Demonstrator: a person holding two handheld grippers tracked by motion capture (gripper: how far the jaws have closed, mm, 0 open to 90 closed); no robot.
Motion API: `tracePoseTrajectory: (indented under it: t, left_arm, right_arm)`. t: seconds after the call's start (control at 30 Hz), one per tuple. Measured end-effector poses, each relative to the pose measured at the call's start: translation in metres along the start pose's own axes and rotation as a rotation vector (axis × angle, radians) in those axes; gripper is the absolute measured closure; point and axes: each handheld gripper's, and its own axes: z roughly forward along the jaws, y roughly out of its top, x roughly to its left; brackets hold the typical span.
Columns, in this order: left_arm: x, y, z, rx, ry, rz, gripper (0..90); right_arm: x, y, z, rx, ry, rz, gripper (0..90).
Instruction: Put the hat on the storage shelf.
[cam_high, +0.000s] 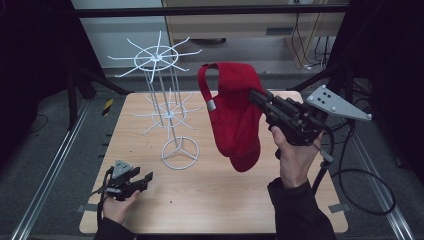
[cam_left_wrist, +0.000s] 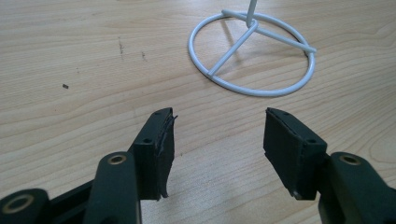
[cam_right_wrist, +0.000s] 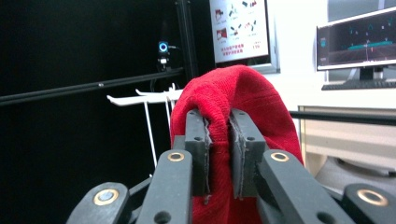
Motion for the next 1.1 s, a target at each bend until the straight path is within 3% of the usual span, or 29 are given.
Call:
tracePoseTrajectory:
  t: [0.27, 0.47, 0.8, 1.1]
  left_arm:
    - [0.000, 0.000, 0.000, 0.003, -0.005, 0.004, 42.7]
    - [0.000, 0.000, 0.000, 0.001, -0.002, 0.003, 42.6]
    - [0.000, 0.000, 0.000, 0.004, -0.006, 0.004, 42.6]
    - [0.000, 0.000, 0.000, 0.004, -0.006, 0.006, 42.5]
  right_arm:
    - [0.015, 0.019, 0.013, -0.040, 0.032, -0.022, 79.4]
    - [0.021, 0.021, 0.032, -0.023, 0.035, -0.024, 79.4]
    - [0.017, -0.004, 0.050, 0.033, 0.006, -0.013, 79.3]
    - [0.012, -0.032, 0.057, 0.091, 0.013, 0.004, 78.2]
